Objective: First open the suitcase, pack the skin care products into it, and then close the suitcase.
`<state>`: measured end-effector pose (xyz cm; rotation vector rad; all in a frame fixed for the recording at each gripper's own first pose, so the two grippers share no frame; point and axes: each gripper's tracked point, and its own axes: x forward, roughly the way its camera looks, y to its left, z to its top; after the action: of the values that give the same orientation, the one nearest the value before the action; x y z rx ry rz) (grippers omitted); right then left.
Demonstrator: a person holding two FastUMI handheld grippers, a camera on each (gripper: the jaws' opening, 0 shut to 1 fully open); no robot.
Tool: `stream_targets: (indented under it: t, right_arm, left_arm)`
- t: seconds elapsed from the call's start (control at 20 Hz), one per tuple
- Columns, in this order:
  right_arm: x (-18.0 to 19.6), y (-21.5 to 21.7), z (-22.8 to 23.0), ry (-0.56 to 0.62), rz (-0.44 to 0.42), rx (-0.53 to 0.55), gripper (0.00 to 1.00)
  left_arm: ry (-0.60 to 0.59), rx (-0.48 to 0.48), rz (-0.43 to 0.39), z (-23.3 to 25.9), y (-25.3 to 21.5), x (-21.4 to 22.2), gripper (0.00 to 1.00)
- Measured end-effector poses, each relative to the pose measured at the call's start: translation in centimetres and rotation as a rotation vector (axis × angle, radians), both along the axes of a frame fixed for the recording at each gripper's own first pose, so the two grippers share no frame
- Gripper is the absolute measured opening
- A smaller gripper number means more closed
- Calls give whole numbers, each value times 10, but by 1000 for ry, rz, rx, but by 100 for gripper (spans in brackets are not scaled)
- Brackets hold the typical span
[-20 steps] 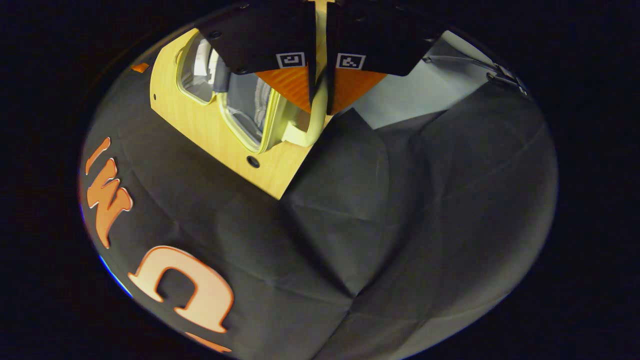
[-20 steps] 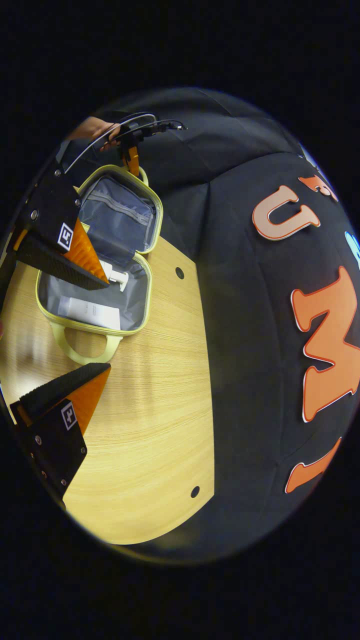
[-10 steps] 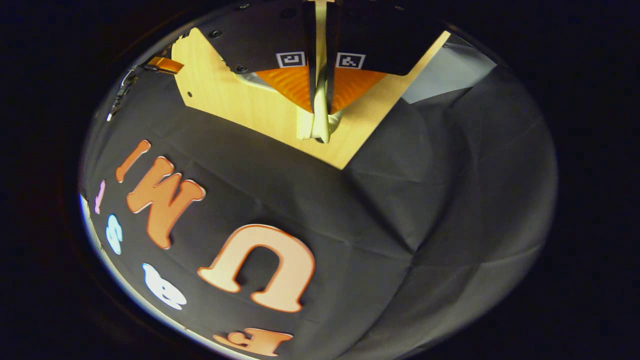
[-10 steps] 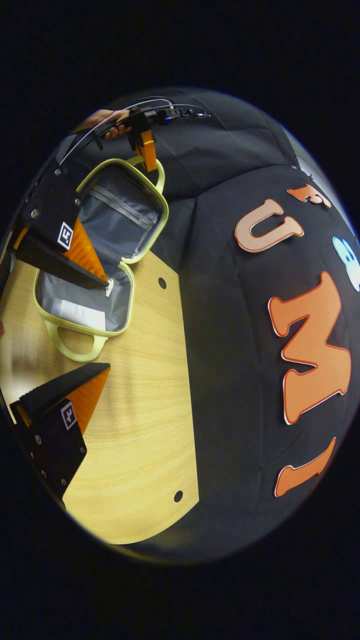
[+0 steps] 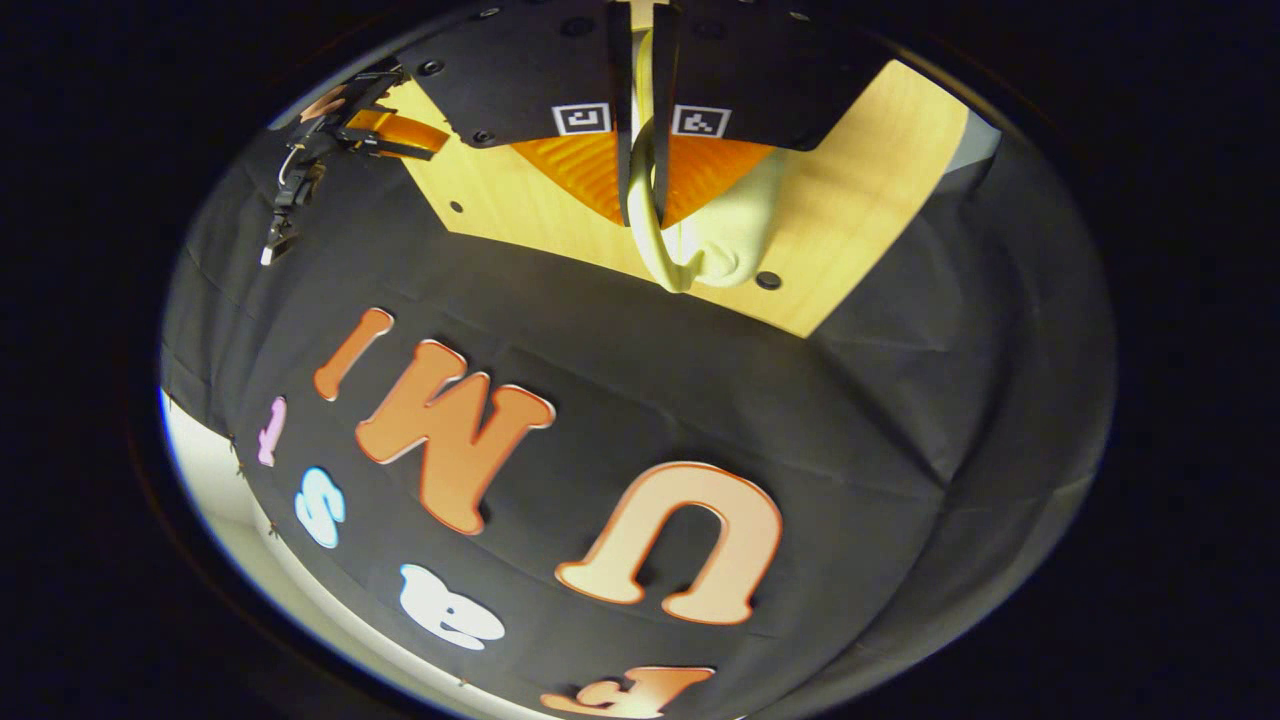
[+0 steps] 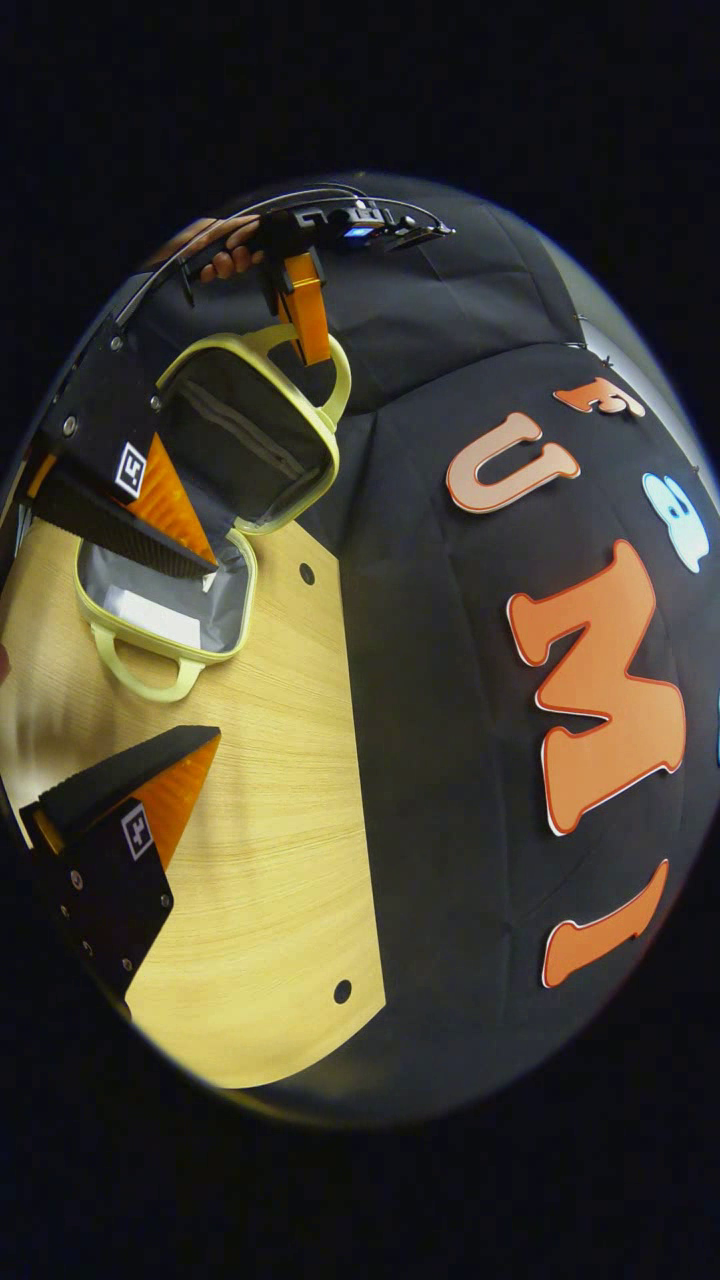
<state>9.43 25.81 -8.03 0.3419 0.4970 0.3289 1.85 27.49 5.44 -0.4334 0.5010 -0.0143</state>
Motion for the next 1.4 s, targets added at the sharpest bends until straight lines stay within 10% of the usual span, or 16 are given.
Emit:
stream_targets:
  t: [0.45,1.1,1.4]
  right_arm:
    - [-7,-53,-4,-28,-48,16,95]
    - [-18,-104,-20,-35,-56,-2,95]
    - [-20,-128,-19,-73,-80,-53,95]
  left_arm:
    - [105,49,-225,-63,-152,16,8]
    - [323,323,-369,-192,-222,-3,9]
    - [290,342,-384,-189,-250,-3,32]
